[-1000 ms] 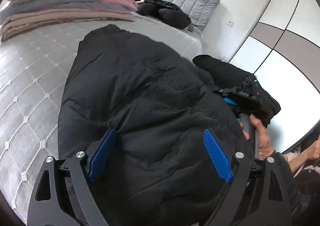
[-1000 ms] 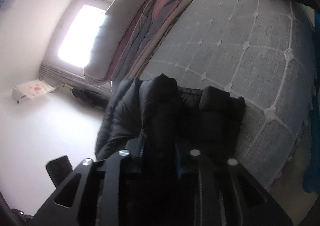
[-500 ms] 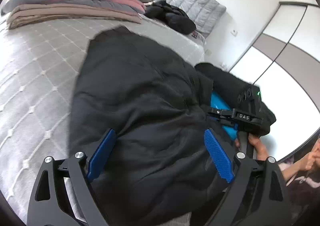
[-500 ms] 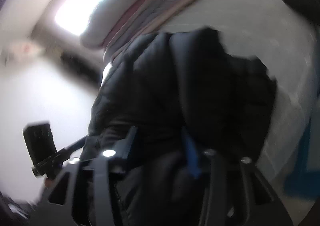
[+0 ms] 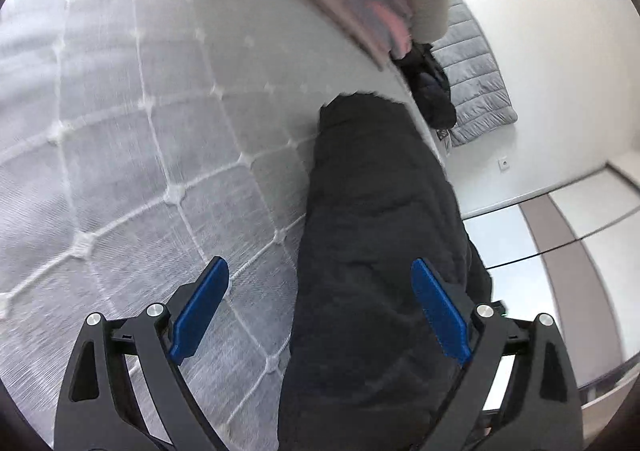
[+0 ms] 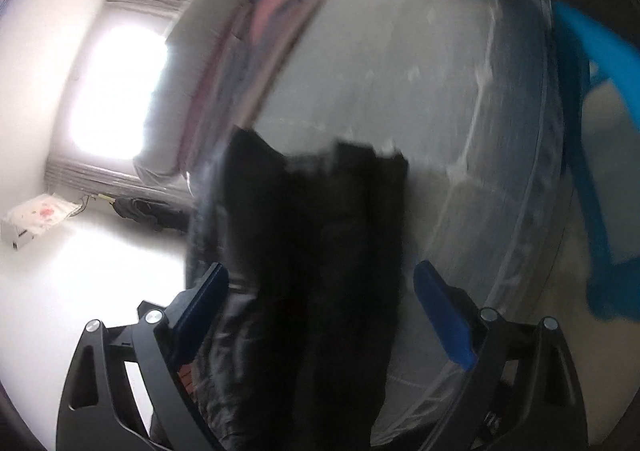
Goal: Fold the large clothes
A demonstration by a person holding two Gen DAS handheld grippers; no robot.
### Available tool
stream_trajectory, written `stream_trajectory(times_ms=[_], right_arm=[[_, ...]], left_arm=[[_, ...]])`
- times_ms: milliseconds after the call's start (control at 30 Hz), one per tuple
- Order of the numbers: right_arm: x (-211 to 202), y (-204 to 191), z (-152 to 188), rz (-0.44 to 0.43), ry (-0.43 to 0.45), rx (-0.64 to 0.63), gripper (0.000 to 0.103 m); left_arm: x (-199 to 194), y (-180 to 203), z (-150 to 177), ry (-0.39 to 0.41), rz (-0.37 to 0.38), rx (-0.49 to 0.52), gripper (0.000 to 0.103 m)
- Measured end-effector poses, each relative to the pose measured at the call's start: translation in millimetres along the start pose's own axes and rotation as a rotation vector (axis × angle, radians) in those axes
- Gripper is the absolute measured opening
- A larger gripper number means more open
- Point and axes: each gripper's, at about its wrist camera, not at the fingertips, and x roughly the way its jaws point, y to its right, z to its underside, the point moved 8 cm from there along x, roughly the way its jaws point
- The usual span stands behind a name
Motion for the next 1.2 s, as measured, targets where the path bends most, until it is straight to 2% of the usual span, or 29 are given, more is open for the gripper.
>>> stream_trajectory(times_ms=[167,233,367,467,533,567,600,667,733,767,800,900,1000,1067,1133,1200], right_arm=[[22,6,-5,-0.066,-0.034,0.054,0.090],[16,4,7,-0.105,-0.053,0.069,0.094],[34,9,12,-0.067,-0.087,0.057,0.097],[40,1,12,-0.080,-0.092,0.049,0.097],[46,-14,18,-0.122,-0.120,0.040,0.097],[47,-20,20,-0.129,-0.127,0.028,0.097],[53,-29,22,-0.131,-0.138,0.013,0.098],[74,-46,23,-0.138,-0.157,-0.007,0.098],[100,-75,27,-0.210,-0.198,-0.028,0.098],[113,-87,30,-0.217,-0.220,-0.044,0.098],[130,-100,36,-0.213,-0.250,-0.070,0.098],[184,-131,52,-0.181,-0.334,-0.136,0.098],[221,-142,63,-0.116,-0.395,-0.179,0.098],[220,-146,64,-0.083,-0.394,-0.212,0.098],[202,-142,59,-0.061,-0.352,-0.227,0.098],[168,-137,40,0.061,-0.185,-0.285,0.097]], left_arm=[[43,-6,1,-0.088,0.085,-0.051,0.089],[59,0,3,-0.119,0.102,-0.046,0.089],[85,20,11,-0.185,0.154,0.006,0.092],[99,38,20,-0.223,0.189,0.052,0.092],[93,50,23,-0.195,0.187,0.115,0.086],[88,53,23,-0.187,0.184,0.128,0.076],[80,57,19,-0.175,0.198,0.128,0.074],[61,56,9,-0.132,0.226,0.104,0.074],[35,48,-6,-0.072,0.220,0.091,0.074],[21,40,-13,-0.046,0.211,0.078,0.074],[9,31,-18,-0.026,0.191,0.063,0.074],[-24,-21,-33,0.020,0.047,-0.019,0.074],[-49,-69,-41,0.077,0.002,-0.158,0.074],[-74,-83,-48,0.156,-0.004,-0.200,0.074],[-102,-86,-50,0.235,0.017,-0.209,0.077],[-120,-83,-54,0.294,0.026,-0.195,0.083]])
